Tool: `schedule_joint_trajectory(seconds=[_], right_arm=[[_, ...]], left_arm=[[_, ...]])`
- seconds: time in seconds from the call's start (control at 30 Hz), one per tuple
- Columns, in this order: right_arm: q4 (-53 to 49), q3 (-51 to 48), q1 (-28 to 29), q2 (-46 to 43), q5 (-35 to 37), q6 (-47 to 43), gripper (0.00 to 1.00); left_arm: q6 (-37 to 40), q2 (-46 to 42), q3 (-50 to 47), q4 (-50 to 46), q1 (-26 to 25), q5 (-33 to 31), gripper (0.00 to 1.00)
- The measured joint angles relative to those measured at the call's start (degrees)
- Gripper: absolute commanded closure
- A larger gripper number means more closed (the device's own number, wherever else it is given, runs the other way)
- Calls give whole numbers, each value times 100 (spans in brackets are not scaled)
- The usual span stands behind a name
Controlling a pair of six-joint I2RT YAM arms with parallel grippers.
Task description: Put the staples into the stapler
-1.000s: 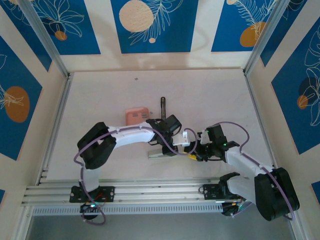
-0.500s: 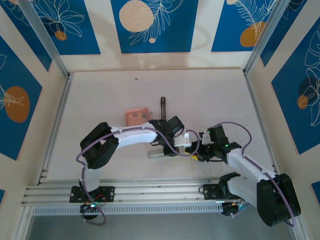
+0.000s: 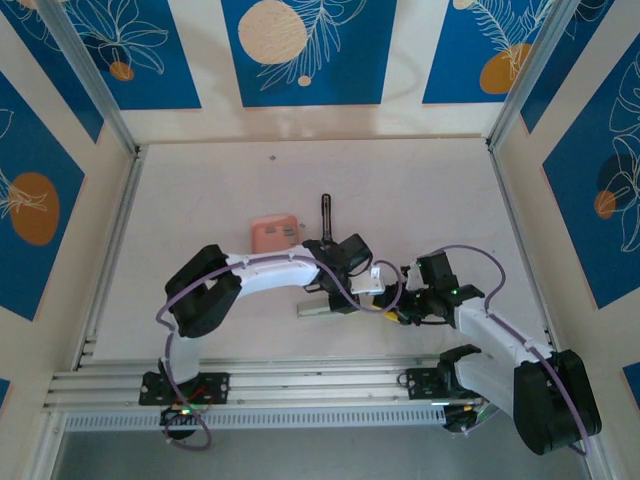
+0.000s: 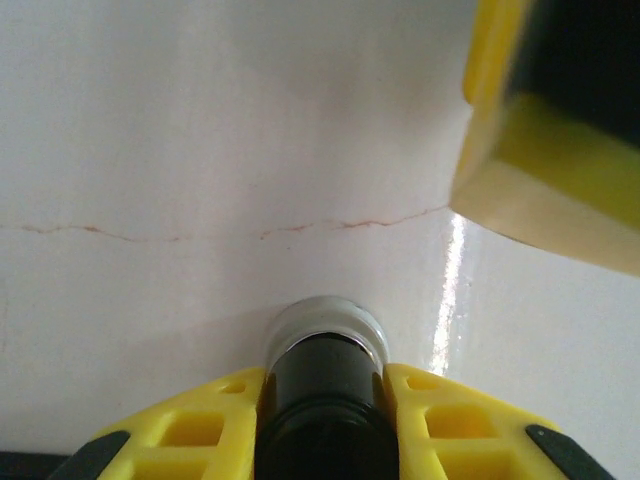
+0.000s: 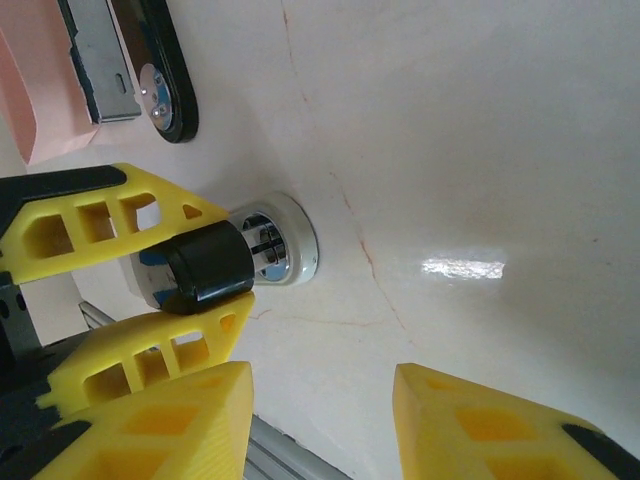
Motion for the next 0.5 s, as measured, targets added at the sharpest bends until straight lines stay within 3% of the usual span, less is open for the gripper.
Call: schedule_joint_trajectory(seconds=[0.23,0.5], right_arm=[[-229,4,-192,-629,85,2,59],[-625,15,-739,-1379,192,2,59]], left_arm=[[-1217,-20,254,-219,0,-234,91],[-3086,57,1445,-916,2,-479,95]])
